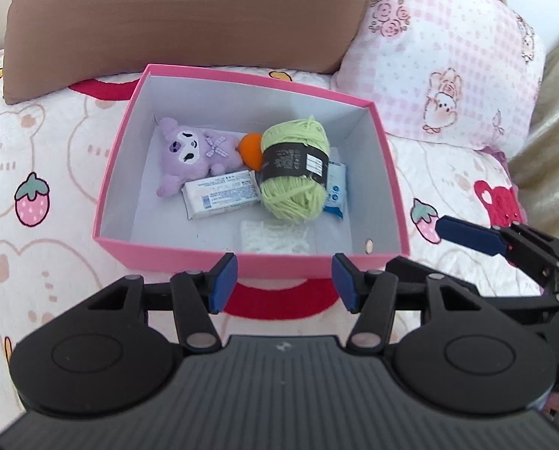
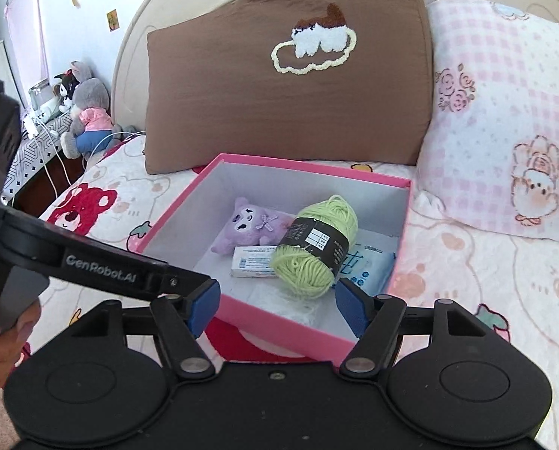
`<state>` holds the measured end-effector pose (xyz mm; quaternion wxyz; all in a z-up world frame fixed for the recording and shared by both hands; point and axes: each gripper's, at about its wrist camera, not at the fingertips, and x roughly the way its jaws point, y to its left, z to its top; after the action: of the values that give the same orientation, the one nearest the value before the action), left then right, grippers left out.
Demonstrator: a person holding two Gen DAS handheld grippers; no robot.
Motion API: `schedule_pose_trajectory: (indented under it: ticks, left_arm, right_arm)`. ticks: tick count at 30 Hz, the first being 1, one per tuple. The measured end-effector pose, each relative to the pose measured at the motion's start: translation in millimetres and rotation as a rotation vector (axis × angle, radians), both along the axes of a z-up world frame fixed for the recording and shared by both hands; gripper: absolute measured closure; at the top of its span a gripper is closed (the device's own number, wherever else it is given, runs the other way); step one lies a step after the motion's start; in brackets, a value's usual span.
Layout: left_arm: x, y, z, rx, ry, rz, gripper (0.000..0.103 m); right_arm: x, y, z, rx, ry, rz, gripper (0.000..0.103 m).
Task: Organize objects
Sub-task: 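Withdraw the left tool up and away from the pink box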
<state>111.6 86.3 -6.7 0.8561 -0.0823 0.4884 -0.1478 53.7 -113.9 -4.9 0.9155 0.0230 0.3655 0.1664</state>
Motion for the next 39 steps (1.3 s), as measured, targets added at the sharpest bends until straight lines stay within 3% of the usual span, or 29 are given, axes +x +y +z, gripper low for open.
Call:
schedule_pose_trajectory:
  ticks: [1,3,5,8,9,11,15,21,25,31,39]
  left_arm:
    - [-3.9,0.1,1.4,0.001,-0.002,-0.002,0.046]
    - [-11.6,0.2,3.4,0.001,0.001,-0.011,0.041]
    - [-16.1,-0.3,4.7,0.011,0.008,-0.024,0.035]
    - [-21.6,-0.6,6.8,0.057,0.020,-0.014,0.028]
    - [-23.2,0.0,7.9,0.061,0.022,-0.014,0.021]
    - [-26.3,1.6,10.2,0.038,0.023,-0.020,0.009]
    - [-33.4,3.6,13.2,0.009,0.026,-0.017,0.000]
    - [-42.5,1.0,11.9,0.054,0.069,0.004,0.000]
    - [-52.4,-1.0,15.6,0.090,0.041,0.014,0.000]
    - [-64.3,-4.3,21.0,0.112,0.033,0.009,0.000]
    - [-80.9,-7.8,22.8,0.136,0.002,0.021,0.000]
  right_arm:
    - [-4.0,-0.6,1.5,-0.002,-0.004,-0.007,0.026]
    - [-12.5,-2.1,5.0,-0.012,-0.011,-0.021,0.011]
    - [-21.2,-3.1,8.9,-0.033,-0.033,-0.039,0.006]
    - [-28.5,-7.0,13.6,-0.062,-0.026,-0.095,0.005]
    - [-29.6,-9.0,15.0,-0.066,-0.013,-0.120,0.005]
    - [-32.4,-13.9,18.2,-0.065,0.003,-0.172,0.005]
    - [-41.1,-20.9,22.7,-0.073,-0.016,-0.200,0.005]
    - [-58.7,-27.9,27.2,-0.042,-0.081,-0.207,0.005]
    - [-66.5,-29.8,27.3,-0.011,-0.078,-0.204,0.005]
    - [-64.9,-19.6,20.2,-0.102,0.033,-0.152,0.005]
    - [-65.8,-24.2,12.8,-0.121,0.124,-0.230,0.002]
